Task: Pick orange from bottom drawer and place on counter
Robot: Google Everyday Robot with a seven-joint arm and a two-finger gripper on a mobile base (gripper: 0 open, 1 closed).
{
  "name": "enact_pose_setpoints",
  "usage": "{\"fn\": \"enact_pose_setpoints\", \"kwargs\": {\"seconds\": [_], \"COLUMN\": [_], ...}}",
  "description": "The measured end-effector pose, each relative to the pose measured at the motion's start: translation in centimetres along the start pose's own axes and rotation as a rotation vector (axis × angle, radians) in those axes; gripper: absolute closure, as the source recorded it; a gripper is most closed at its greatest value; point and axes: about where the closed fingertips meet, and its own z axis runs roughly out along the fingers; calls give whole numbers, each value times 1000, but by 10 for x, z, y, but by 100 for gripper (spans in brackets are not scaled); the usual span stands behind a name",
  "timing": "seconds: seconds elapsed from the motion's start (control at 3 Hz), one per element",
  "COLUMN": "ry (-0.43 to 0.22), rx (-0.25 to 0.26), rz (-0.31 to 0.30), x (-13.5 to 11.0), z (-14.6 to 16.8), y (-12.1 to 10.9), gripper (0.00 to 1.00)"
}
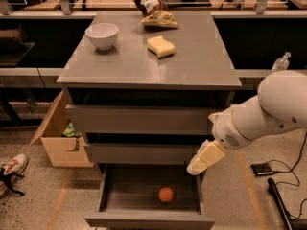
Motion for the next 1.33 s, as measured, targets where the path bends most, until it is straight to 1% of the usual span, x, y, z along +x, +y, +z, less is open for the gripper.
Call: {"fn": "enact_pose_setpoints", "kwargs": {"seconds": [0.33, 0.67, 1.0, 1.33], "ry": [1, -6, -24, -47], "rx": [-1, -4, -9, -10], "rz": [-1, 15, 54, 100], "x": [0, 2, 13, 28], "z": [0, 5, 30, 61], "y": [0, 1, 0, -3], "gripper": [0, 0, 0, 0]}}
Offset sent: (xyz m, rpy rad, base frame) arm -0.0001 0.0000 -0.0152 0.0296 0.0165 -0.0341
